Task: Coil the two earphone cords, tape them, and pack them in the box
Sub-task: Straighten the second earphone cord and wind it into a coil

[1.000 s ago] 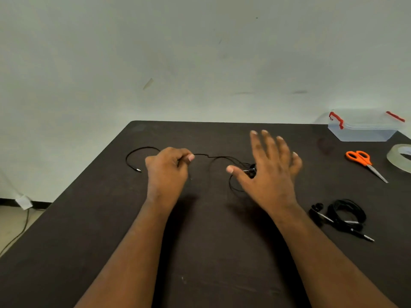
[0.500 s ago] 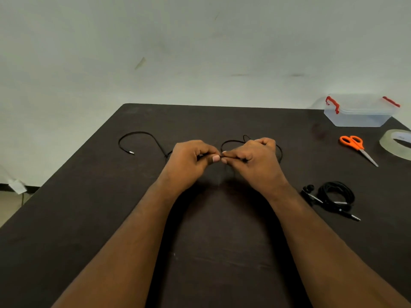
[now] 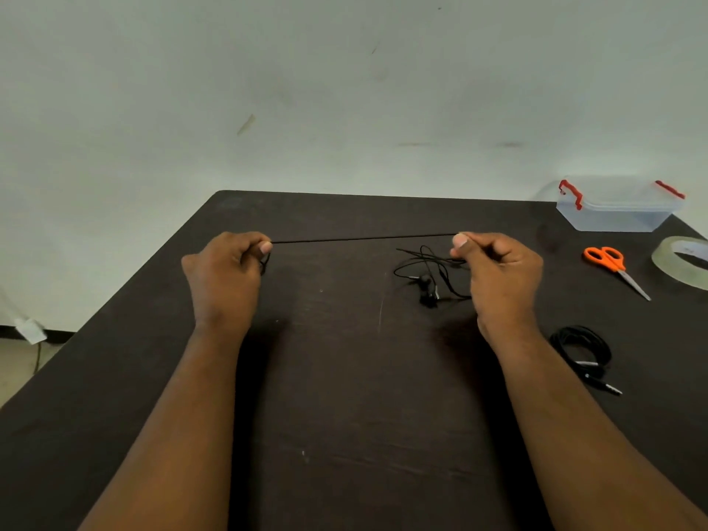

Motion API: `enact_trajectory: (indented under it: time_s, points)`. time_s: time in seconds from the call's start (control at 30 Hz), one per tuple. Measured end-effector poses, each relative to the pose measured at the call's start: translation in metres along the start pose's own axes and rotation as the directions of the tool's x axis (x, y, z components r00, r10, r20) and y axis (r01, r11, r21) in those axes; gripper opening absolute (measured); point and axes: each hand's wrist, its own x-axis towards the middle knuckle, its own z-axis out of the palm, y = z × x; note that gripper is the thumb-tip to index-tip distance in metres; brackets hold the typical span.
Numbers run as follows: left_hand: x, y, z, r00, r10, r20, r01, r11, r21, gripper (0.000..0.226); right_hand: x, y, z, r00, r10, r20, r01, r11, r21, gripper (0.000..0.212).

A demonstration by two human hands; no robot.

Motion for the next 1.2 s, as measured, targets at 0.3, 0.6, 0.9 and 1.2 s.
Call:
enact_trajectory:
  time_s: [0.3, 0.6, 0.9, 1.2]
  points:
    - [0.0, 0.005, 0.008, 0.999, -0.021, -0.028, 0.024, 0.994, 0.103, 0.012, -0.006, 0.004, 0.007, 0.998, 0.042, -0.053, -0.04, 0.999, 0.032, 0.011]
    - [-0.025, 0.061, 0.038, 0.93, 0.319, 0.184, -0.342, 0.933, 0.109, 0.005, -0.035, 0.004, 0.037, 0.784, -0.32, 0.532, 0.621, 0.39, -0.68, 0.082]
    - [-0.033, 0.072, 0.04, 0.852, 0.444, 0.279, -0.455, 0.89, -0.029, 0.009, -0.03, 0.01, 0.033, 0.727, -0.39, 0.565, 0.684, 0.488, -0.543, 0.035]
    - [-0.024, 0.06, 0.035, 0.894, 0.363, 0.264, -0.386, 0.921, 0.042, 0.006, -0.021, 0.011, 0.029, 0.746, -0.38, 0.546, 0.578, 0.777, -0.25, 0.028]
